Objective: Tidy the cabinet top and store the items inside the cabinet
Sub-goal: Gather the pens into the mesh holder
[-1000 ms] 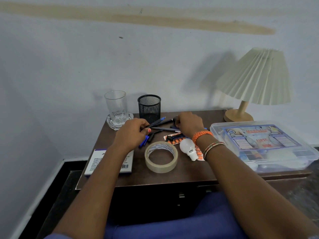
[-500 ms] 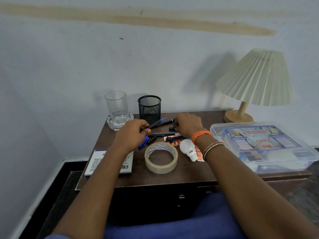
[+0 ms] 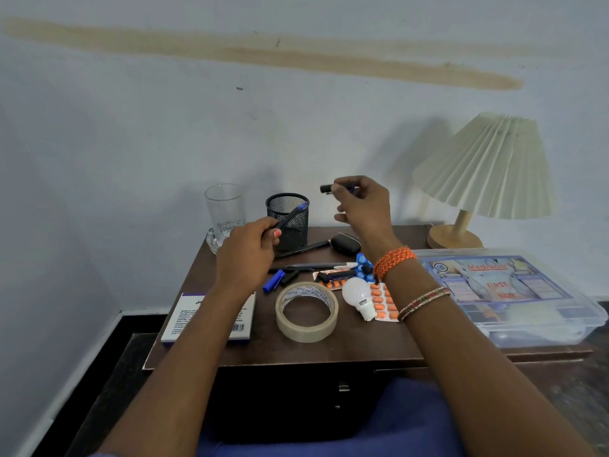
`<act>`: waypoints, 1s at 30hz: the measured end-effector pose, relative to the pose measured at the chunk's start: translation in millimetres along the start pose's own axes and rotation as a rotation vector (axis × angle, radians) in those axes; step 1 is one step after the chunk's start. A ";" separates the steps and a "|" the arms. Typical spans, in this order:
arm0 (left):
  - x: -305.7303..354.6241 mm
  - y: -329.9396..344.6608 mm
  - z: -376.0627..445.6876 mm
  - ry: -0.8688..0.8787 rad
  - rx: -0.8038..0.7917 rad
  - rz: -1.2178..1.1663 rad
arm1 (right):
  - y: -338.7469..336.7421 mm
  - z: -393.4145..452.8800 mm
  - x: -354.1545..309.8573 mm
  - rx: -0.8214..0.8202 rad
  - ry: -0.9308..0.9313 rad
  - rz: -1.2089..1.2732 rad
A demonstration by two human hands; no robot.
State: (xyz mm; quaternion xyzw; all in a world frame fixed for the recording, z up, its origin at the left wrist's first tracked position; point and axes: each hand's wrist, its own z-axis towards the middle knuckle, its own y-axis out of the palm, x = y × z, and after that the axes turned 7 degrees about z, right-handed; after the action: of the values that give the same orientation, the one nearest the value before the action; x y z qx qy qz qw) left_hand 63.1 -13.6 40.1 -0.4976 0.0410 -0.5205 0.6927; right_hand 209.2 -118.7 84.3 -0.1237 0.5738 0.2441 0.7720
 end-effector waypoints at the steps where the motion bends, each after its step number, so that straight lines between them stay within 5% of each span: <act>1: 2.7 -1.7 -0.4 -0.003 0.025 -0.010 | 0.7 -1.7 -4.1 -0.005 0.014 0.081; 30: 17.7 -9.2 -4.8 -0.023 0.041 -0.004 | 6.6 -10.5 -6.1 0.046 -0.209 -0.159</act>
State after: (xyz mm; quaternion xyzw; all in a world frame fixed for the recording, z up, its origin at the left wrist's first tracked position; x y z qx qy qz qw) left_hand 62.2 -29.9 52.5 -0.4894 0.0215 -0.5168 0.7021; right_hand 195.7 -119.4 87.4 -0.1248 0.4840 0.1802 0.8471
